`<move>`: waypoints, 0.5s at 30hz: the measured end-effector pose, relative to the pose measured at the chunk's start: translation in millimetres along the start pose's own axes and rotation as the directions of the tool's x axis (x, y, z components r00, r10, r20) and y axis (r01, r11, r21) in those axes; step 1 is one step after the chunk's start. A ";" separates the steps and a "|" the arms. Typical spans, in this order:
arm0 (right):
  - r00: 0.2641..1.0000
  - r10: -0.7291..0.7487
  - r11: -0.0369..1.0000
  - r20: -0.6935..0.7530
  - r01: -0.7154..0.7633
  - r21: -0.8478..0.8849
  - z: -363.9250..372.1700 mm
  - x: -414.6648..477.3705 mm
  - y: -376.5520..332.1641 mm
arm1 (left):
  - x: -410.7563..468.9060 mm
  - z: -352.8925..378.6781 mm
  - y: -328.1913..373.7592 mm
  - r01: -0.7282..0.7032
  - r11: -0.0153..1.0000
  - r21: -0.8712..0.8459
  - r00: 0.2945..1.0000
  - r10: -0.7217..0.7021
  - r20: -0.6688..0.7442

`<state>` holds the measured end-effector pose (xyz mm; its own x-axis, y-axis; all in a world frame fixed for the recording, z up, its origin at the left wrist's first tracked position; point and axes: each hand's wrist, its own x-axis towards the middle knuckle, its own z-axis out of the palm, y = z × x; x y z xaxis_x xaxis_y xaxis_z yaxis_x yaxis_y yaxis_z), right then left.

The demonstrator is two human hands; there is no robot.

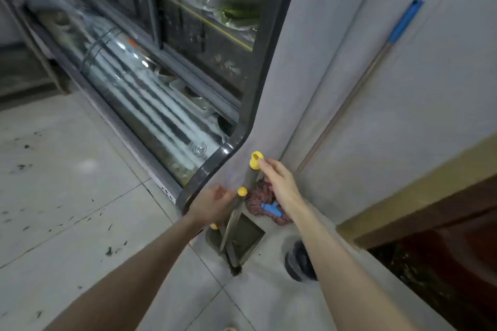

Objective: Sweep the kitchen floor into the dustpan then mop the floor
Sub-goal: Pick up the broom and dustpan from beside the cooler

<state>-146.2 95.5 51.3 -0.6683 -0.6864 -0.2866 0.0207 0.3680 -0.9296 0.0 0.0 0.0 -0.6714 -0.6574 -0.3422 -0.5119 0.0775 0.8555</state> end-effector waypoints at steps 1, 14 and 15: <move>1.000 0.000 1.000 0.024 0.000 0.018 -3.1 6.7 2.0 | 1.2 7.6 2.0 0.012 1.000 0.013 1.000 -0.012 -0.009; 0.956 0.003 1.000 0.295 0.005 -0.028 -7.1 42.6 20.6 | 35.7 49.9 -16.6 0.247 0.969 0.004 0.969 -0.247 0.019; 0.955 0.000 1.000 0.297 0.009 -0.029 -5.6 42.1 20.1 | 35.9 49.6 -17.1 0.252 0.968 -0.009 0.967 -0.252 0.023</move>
<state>-178.0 77.5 21.8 -0.4170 -0.8417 -0.3430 -0.0068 0.3803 -0.9249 -41.9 12.3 -46.2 -0.5328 -0.6382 -0.5558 -0.6599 -0.0979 0.7450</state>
